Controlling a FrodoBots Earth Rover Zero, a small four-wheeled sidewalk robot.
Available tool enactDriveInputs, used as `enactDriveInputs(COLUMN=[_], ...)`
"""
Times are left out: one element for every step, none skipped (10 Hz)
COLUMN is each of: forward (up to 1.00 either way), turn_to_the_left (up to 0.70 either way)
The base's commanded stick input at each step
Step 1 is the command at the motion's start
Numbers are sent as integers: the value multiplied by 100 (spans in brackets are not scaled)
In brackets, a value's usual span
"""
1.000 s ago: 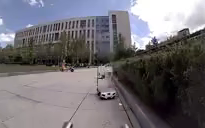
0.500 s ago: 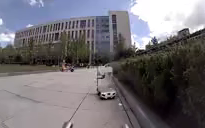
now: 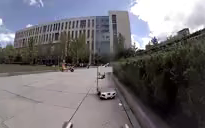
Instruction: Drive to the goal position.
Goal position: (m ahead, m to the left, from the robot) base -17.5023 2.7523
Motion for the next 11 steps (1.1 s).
enactDriveInputs(forward=[5, 5, 5, 5, 5, 5, 5, 5, 5, 5, 5], turn_to_the_left=[1, 1, 1, 1, 1, 3, 4, 1, 1, 1, 3])
